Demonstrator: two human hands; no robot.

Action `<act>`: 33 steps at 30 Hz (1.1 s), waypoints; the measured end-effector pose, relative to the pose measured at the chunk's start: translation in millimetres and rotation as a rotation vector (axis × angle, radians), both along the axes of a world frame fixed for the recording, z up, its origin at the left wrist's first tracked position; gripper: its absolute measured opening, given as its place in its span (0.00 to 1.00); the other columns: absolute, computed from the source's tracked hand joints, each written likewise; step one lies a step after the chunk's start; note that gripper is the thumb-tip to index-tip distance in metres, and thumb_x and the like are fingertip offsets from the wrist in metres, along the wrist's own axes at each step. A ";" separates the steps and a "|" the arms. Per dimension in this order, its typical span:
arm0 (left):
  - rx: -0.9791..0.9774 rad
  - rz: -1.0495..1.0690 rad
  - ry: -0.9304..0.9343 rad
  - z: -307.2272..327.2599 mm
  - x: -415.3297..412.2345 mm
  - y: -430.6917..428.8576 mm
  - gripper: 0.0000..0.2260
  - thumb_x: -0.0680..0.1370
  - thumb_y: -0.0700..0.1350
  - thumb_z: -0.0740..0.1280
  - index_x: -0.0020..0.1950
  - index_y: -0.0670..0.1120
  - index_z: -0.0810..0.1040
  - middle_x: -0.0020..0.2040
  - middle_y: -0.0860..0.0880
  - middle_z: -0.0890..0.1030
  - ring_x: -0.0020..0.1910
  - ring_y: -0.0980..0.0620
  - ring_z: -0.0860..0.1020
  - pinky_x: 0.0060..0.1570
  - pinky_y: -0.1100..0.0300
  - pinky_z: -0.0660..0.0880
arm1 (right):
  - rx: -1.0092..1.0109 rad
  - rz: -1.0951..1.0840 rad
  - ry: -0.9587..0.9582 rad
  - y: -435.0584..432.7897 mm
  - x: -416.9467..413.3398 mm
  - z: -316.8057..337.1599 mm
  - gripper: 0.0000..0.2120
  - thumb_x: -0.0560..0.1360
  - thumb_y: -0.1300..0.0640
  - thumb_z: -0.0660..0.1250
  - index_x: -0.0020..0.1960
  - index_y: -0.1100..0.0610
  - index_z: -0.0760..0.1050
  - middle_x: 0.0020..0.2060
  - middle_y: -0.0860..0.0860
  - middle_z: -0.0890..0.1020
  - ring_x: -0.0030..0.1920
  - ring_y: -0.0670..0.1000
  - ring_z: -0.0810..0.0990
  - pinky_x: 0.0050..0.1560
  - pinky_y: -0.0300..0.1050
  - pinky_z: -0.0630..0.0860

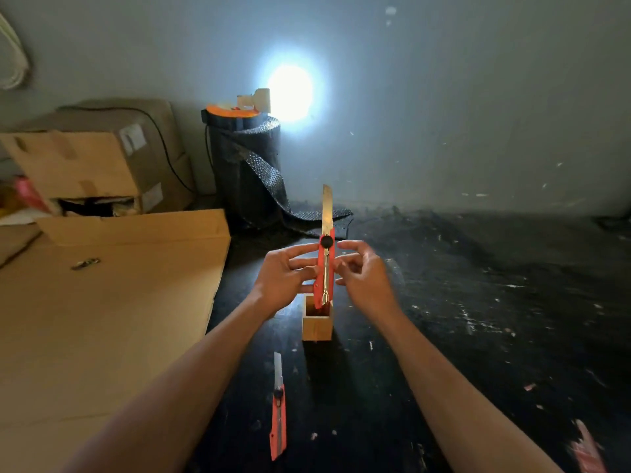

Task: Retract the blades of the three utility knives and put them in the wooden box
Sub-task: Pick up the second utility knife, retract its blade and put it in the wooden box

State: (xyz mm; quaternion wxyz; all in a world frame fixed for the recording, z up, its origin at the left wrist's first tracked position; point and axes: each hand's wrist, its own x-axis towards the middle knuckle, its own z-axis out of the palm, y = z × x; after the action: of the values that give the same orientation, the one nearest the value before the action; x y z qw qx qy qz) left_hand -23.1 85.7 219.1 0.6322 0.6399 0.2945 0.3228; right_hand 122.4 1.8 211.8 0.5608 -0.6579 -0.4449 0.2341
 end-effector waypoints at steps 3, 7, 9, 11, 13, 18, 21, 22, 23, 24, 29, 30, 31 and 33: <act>0.063 0.004 0.003 16.6 4.7 -1.8 0.19 0.77 0.25 0.68 0.62 0.43 0.81 0.38 0.54 0.89 0.36 0.54 0.88 0.33 0.62 0.82 | 0.037 -0.036 -0.214 8.0 4.0 23.0 0.13 0.82 0.53 0.64 0.66 0.42 0.73 0.56 0.47 0.83 0.54 0.47 0.82 0.52 0.46 0.82; 0.078 -0.014 -0.037 30.5 6.9 1.4 0.18 0.76 0.25 0.69 0.63 0.39 0.81 0.42 0.48 0.88 0.37 0.53 0.88 0.34 0.62 0.83 | 0.047 -0.046 -0.303 12.6 11.5 44.4 0.09 0.82 0.54 0.64 0.60 0.46 0.78 0.60 0.50 0.83 0.57 0.52 0.81 0.58 0.57 0.82; 0.087 -0.012 -0.044 34.0 7.5 2.2 0.18 0.76 0.26 0.69 0.64 0.39 0.81 0.43 0.48 0.89 0.39 0.52 0.89 0.35 0.61 0.83 | 0.040 -0.025 -0.302 13.1 14.2 47.3 0.07 0.82 0.54 0.65 0.56 0.49 0.80 0.58 0.50 0.84 0.57 0.52 0.82 0.58 0.58 0.82; 0.071 -0.007 -0.050 36.1 8.3 3.3 0.18 0.77 0.27 0.69 0.65 0.40 0.81 0.43 0.49 0.89 0.40 0.51 0.89 0.36 0.61 0.83 | 0.008 -0.009 -0.299 12.1 14.3 46.1 0.07 0.81 0.54 0.65 0.55 0.51 0.81 0.56 0.50 0.84 0.56 0.51 0.82 0.60 0.56 0.81; 0.038 0.009 -0.057 37.1 9.4 5.2 0.19 0.77 0.27 0.69 0.66 0.40 0.81 0.43 0.50 0.89 0.40 0.50 0.89 0.35 0.61 0.83 | 0.005 0.003 -0.282 10.1 13.1 42.9 0.06 0.81 0.55 0.66 0.53 0.52 0.82 0.54 0.50 0.85 0.55 0.50 0.82 0.60 0.54 0.81; -0.004 0.034 -0.067 39.6 9.5 11.9 0.18 0.77 0.29 0.70 0.66 0.42 0.81 0.42 0.54 0.89 0.39 0.54 0.89 0.33 0.63 0.82 | 0.011 0.055 -0.211 3.6 8.9 30.7 0.04 0.80 0.58 0.68 0.50 0.52 0.82 0.50 0.50 0.85 0.53 0.51 0.84 0.57 0.54 0.83; 0.015 0.030 -0.056 40.8 10.3 14.1 0.18 0.78 0.30 0.70 0.65 0.43 0.81 0.41 0.55 0.89 0.39 0.54 0.89 0.33 0.63 0.82 | -0.004 0.045 -0.212 2.0 6.3 23.6 0.04 0.80 0.57 0.68 0.51 0.52 0.82 0.52 0.50 0.85 0.53 0.51 0.84 0.58 0.55 0.83; 0.024 0.031 -0.051 40.8 10.9 14.5 0.18 0.78 0.30 0.70 0.65 0.44 0.82 0.40 0.55 0.89 0.39 0.55 0.89 0.33 0.64 0.82 | -0.016 0.039 -0.215 1.4 4.9 21.8 0.04 0.80 0.57 0.68 0.52 0.53 0.82 0.52 0.50 0.85 0.53 0.50 0.83 0.57 0.54 0.83; 0.032 0.035 -0.046 40.7 11.6 14.6 0.17 0.78 0.30 0.70 0.64 0.44 0.82 0.40 0.56 0.89 0.38 0.55 0.89 0.33 0.64 0.82 | -0.025 0.037 -0.219 0.5 3.7 20.3 0.04 0.80 0.58 0.68 0.53 0.53 0.81 0.52 0.49 0.84 0.53 0.50 0.83 0.57 0.53 0.83; 0.039 0.039 -0.039 40.6 12.4 15.0 0.17 0.78 0.30 0.70 0.64 0.44 0.82 0.40 0.56 0.89 0.38 0.55 0.89 0.32 0.64 0.82 | -0.033 0.034 -0.227 -0.1 2.6 19.2 0.04 0.80 0.58 0.68 0.53 0.53 0.81 0.52 0.48 0.84 0.53 0.49 0.83 0.57 0.52 0.83; 0.061 0.042 -0.046 41.5 16.2 16.5 0.17 0.78 0.31 0.70 0.64 0.45 0.82 0.45 0.51 0.89 0.38 0.55 0.89 0.33 0.64 0.82 | -0.052 0.024 -0.349 -4.4 1.8 19.4 0.11 0.79 0.57 0.70 0.61 0.48 0.79 0.55 0.42 0.81 0.48 0.39 0.79 0.52 0.30 0.73; 0.059 0.034 -0.054 42.3 16.8 16.6 0.17 0.78 0.30 0.70 0.63 0.47 0.82 0.43 0.53 0.89 0.38 0.55 0.89 0.32 0.64 0.82 | -0.049 0.029 -0.379 -5.9 1.8 20.4 0.12 0.79 0.57 0.70 0.61 0.47 0.79 0.54 0.40 0.79 0.46 0.35 0.78 0.47 0.24 0.71; 0.058 0.024 -0.059 42.8 17.1 16.8 0.18 0.78 0.30 0.70 0.62 0.48 0.82 0.40 0.55 0.89 0.38 0.55 0.88 0.32 0.64 0.82 | -0.040 0.032 -0.396 -7.0 2.3 20.7 0.12 0.78 0.58 0.70 0.60 0.47 0.79 0.52 0.40 0.79 0.45 0.32 0.77 0.41 0.21 0.70; 0.065 0.014 -0.061 43.5 17.6 17.2 0.18 0.78 0.29 0.69 0.61 0.48 0.81 0.39 0.57 0.89 0.38 0.55 0.89 0.32 0.63 0.82 | -0.019 0.010 -0.396 -8.6 1.7 20.9 0.10 0.77 0.58 0.72 0.58 0.50 0.80 0.51 0.40 0.79 0.43 0.30 0.75 0.38 0.18 0.69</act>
State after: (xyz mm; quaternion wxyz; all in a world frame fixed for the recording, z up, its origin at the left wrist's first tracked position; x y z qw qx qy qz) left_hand -5.5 102.9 262.7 0.6176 0.6479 0.2687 0.3559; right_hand 124.1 -6.7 232.7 0.4549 -0.6941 -0.5477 0.1069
